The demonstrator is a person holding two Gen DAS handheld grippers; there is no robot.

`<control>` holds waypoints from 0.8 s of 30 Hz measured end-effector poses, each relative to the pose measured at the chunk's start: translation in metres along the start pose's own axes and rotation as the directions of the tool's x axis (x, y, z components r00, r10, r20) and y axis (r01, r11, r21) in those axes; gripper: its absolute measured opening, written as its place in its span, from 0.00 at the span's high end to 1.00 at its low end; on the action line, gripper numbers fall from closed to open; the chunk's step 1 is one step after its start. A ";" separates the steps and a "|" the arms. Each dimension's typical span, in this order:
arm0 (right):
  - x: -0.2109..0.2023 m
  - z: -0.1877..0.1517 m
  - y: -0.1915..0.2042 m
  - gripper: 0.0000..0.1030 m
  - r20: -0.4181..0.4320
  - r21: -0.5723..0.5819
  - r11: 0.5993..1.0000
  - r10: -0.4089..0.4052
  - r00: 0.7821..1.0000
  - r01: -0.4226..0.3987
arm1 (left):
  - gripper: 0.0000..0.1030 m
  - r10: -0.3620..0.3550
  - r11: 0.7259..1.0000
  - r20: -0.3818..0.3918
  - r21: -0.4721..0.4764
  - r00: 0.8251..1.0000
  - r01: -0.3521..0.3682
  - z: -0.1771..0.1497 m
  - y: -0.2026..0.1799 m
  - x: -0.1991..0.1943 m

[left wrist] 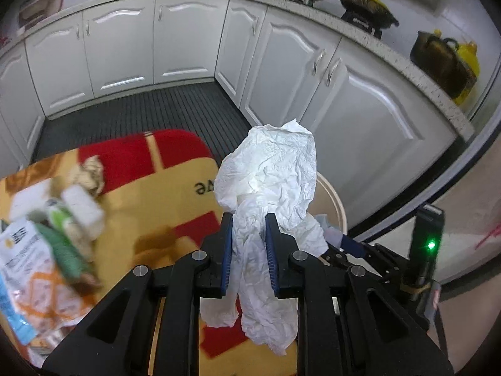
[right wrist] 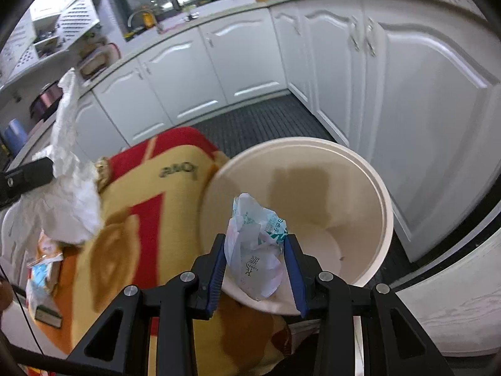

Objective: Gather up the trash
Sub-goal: 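Carry tissue and plastic bag over the white bucket and open both tools, then move both open tools back over the table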

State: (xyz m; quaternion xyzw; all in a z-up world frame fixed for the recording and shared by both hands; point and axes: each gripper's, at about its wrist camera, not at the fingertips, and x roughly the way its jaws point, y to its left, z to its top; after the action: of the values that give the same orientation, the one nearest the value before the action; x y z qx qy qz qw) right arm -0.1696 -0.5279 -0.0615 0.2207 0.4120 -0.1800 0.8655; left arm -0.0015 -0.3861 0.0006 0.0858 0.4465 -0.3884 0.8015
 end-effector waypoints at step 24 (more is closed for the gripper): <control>-0.002 -0.008 -0.027 0.29 0.005 0.070 0.997 -0.025 1.000 0.025 | 0.43 0.103 0.994 0.046 0.033 0.994 -0.104 -0.014 -0.010 0.011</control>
State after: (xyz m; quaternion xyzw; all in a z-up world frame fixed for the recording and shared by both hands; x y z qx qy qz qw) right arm -0.1893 -0.5453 -0.0708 0.2451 0.4056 -0.2056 0.8562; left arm -0.0138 -0.3923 -0.0141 0.1146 0.4166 -0.3560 0.8286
